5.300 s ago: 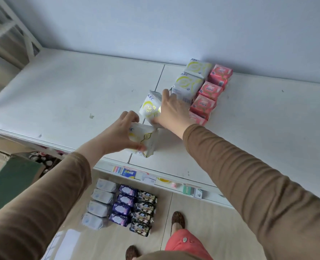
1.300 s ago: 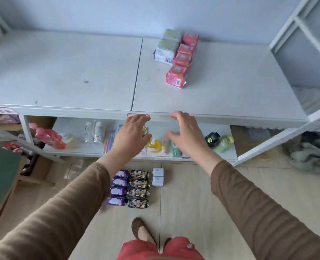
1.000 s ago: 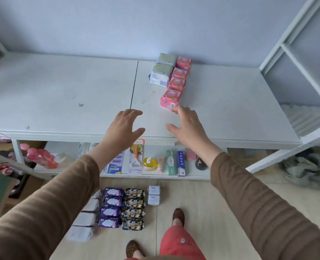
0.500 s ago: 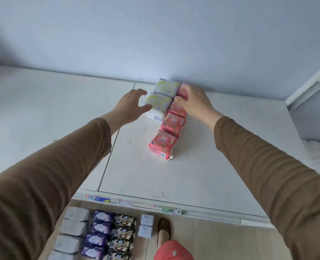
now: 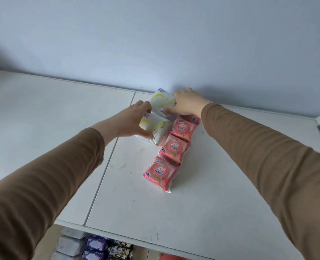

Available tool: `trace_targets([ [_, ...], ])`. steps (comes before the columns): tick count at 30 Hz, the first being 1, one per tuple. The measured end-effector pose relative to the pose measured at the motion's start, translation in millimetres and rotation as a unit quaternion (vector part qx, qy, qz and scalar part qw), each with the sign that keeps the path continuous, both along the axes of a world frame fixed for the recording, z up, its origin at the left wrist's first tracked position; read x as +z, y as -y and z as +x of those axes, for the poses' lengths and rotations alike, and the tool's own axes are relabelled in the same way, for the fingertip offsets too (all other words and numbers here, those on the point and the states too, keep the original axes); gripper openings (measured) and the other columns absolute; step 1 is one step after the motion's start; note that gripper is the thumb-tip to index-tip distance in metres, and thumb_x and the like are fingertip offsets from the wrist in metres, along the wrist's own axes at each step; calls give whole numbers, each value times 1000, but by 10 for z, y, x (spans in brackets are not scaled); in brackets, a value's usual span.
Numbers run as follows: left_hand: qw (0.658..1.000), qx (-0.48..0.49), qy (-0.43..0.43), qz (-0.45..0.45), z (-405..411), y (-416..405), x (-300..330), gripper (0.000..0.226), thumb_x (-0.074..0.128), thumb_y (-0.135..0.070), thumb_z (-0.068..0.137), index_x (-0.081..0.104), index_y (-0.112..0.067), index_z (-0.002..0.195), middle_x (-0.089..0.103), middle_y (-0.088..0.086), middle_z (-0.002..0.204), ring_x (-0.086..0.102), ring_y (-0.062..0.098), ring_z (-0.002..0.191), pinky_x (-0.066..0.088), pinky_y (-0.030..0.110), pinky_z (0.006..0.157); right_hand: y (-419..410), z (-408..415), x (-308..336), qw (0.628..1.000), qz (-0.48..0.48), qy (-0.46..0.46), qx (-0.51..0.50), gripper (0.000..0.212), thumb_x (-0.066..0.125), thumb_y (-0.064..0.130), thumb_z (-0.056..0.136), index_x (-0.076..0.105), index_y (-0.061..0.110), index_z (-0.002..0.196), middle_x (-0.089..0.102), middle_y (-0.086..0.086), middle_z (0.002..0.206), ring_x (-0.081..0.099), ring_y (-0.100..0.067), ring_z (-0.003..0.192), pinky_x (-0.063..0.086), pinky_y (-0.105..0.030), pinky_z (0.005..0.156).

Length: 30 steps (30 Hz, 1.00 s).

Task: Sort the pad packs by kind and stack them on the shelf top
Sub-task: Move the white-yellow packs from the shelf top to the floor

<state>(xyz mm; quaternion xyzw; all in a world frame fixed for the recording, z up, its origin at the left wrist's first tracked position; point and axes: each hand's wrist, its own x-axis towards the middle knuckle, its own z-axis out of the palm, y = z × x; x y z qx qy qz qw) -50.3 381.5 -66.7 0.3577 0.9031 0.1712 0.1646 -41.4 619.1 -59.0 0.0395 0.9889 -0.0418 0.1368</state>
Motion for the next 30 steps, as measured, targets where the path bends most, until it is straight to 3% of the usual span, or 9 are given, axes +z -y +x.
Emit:
trace_targets([
  [2,999,-3,-36,11,51,98,-7,80,90,-50,55,39,-26,111,44,-7,111,49,18,93,37,23,66,119,-48,-16,998,-60,-23,-7,86,71,74,66,46,11,119,62,-10,118,57,-31,109,39,-37,73],
  [4,997,-11,-80,-6,111,205,-22,91,91,-48,55,41,-23,126,41,-4,115,48,18,97,43,29,77,281,-61,-39,993,-112,-42,-4,82,79,61,65,38,10,115,60,-10,110,60,-31,96,39,-37,65],
  [6,993,-10,-108,-39,167,304,-44,94,90,-46,58,42,-22,135,36,-1,117,46,20,101,47,37,86,465,-62,-77,990,-127,-58,6,76,78,49,71,35,8,117,57,-12,107,59,-32,91,41,-38,66],
  [9,993,16,-116,-35,277,436,-68,80,89,-40,62,48,-19,128,33,1,125,47,24,105,50,44,84,669,-32,-107,984,-164,-71,0,59,74,30,78,34,6,115,55,-13,104,60,-34,91,43,-38,67],
  [15,985,102,-136,36,628,990,-33,66,84,-39,69,46,-24,121,50,-2,107,50,25,101,47,42,76,945,422,67,948,-274,-157,-45,57,75,40,78,30,17,104,47,-2,111,51,-23,91,38,-35,70],
  [21,972,111,-135,160,1424,1827,195,64,79,-35,75,46,-20,128,52,0,115,52,22,98,45,35,84,1537,1605,296,896,-349,-259,-87,52,74,35,80,31,20,105,44,6,109,47,-16,91,35,-27,73],
  [24,969,90,-135,187,2030,2270,257,65,81,-39,74,48,-19,126,53,-3,111,53,17,82,48,34,75,1948,2418,344,858,-403,-296,-119,65,80,34,73,36,18,118,46,4,112,49,-16,86,43,-30,76],
  [27,969,89,-109,202,2663,2713,163,69,81,-45,73,47,-18,126,53,-4,110,51,14,82,48,34,73,2344,3240,269,840,-426,-300,-150,82,86,26,70,38,13,135,50,-6,125,51,-17,91,47,-31,84],
  [30,975,97,-63,191,3236,3026,-86,71,78,-52,74,46,-20,129,55,-6,112,51,11,85,44,31,71,2629,4028,60,825,-451,-291,-180,68,86,23,70,48,17,126,59,-3,118,59,-6,91,53,-24,77],
])
